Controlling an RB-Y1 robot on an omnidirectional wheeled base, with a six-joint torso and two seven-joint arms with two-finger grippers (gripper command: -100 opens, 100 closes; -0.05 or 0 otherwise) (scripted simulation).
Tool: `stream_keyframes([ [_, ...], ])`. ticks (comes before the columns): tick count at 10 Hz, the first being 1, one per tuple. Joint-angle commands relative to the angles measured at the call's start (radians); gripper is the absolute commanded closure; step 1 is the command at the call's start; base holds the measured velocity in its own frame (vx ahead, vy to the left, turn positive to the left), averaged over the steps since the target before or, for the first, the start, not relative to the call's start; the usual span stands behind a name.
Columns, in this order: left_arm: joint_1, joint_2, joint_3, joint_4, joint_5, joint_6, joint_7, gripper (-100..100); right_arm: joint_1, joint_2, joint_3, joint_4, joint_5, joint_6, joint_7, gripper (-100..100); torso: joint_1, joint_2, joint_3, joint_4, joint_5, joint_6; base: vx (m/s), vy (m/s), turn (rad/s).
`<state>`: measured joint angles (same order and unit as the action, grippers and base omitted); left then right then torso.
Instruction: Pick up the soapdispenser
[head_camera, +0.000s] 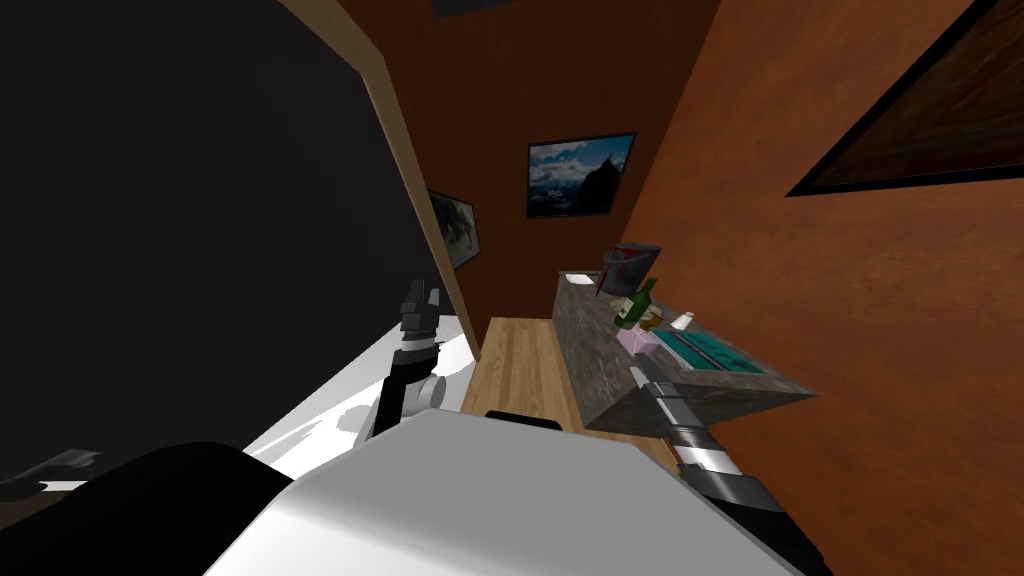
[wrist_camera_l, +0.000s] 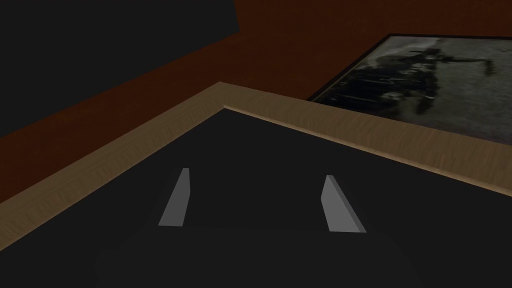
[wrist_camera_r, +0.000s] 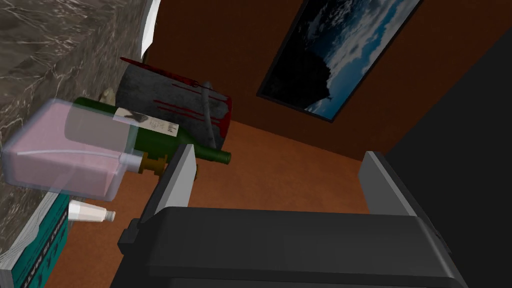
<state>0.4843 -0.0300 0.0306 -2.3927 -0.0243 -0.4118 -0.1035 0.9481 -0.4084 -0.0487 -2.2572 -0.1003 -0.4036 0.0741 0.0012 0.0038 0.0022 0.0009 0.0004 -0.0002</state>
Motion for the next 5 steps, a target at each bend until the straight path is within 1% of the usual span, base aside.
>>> stream_keyframes([
  [1, 0.0, 0.0, 0.0, 0.0, 0.0, 0.0, 0.0, 0, 0.034, -0.024, -0.011, 0.011, -0.004, -0.002, -0.001, -100, 0.0, 0.0, 0.0, 0.0, 0.0, 0.0, -0.034, 0.015, 0.055],
  [2, 0.0, 0.0, 0.0, 0.0, 0.0, 0.0, 0.0, 0, 0.073, -0.067, -0.032, 0.033, -0.011, -0.008, -0.002, -100, -0.001, -0.001, 0.0, 0.0, 0.0, 0.0, -0.044, 0.028, 0.14],
  [3, 0.0, 0.0, 0.0, 0.0, 0.0, 0.0, 0.0, 0, 0.085, -0.067, -0.032, 0.033, -0.011, -0.008, -0.002, -100, 0.0, 0.0, 0.0, 0.0, 0.0, 0.0, -0.04, 0.017, 0.058],
  [4, 0.0, 0.0, 0.0, 0.0, 0.0, 0.0, 0.0, 0, 0.118, -0.111, -0.054, 0.057, -0.019, -0.013, -0.003, -100, -0.001, -0.001, 0.0, 0.0, 0.0, 0.0, -0.048, 0.017, 0.164],
  [5, 0.0, 0.0, 0.0, 0.0, 0.0, 0.0, 0.0, 0, 0.138, -0.111, -0.054, 0.057, -0.019, -0.013, -0.003, -100, -0.001, 0.0, 0.0, 0.0, 0.0, 0.0, -0.04, 0.012, 0.006],
])
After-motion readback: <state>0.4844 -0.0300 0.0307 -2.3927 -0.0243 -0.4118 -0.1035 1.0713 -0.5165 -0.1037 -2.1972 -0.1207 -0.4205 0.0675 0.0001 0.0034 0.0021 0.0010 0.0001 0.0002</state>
